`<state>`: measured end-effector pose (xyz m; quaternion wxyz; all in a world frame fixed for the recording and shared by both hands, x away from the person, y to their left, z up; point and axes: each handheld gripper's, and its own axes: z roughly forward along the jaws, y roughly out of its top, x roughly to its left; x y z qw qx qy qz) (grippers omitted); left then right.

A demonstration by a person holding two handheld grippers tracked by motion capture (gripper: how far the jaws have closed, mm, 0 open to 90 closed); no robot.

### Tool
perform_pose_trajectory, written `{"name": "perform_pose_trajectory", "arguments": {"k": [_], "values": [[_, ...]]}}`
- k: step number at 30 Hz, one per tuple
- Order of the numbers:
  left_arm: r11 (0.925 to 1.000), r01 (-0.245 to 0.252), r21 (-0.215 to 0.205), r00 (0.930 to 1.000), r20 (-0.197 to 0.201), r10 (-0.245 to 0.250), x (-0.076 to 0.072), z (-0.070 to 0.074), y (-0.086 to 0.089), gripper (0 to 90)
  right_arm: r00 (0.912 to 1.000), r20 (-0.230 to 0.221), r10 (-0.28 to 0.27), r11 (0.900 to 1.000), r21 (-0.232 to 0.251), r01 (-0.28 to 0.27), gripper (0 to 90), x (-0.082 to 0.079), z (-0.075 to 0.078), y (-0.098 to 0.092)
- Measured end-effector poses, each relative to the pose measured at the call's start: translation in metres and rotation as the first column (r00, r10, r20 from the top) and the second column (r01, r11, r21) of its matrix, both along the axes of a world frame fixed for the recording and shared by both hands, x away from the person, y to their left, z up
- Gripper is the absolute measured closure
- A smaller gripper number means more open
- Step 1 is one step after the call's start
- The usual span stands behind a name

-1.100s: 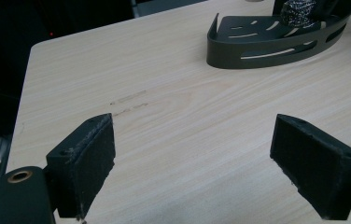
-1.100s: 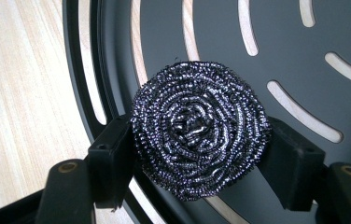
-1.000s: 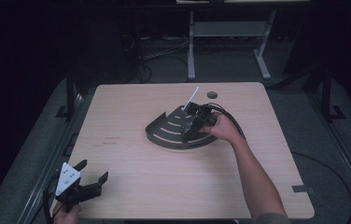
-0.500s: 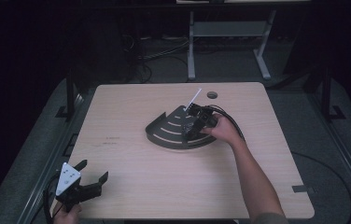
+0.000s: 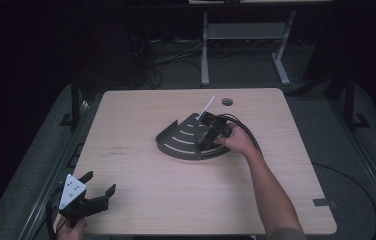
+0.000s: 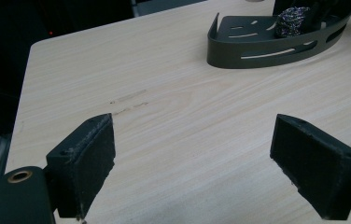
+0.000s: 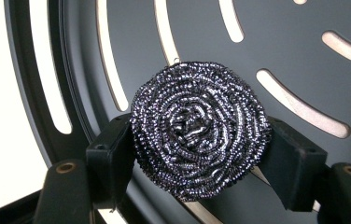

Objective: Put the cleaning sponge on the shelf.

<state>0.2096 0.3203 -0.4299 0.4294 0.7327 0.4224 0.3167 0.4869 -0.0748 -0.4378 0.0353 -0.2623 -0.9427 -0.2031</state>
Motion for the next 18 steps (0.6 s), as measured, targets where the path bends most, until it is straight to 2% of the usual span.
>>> {"name": "perform_pose_trajectory", "arguments": {"k": [18], "values": [[1.0,0.003,0.0,1.0,0.0,-0.003,-0.0002,0.0001,0.0002,13.3,0.9999,0.002,-0.016,1.0,-0.011,0.016,29.0,0.0017,-0.0044,0.002]]}}
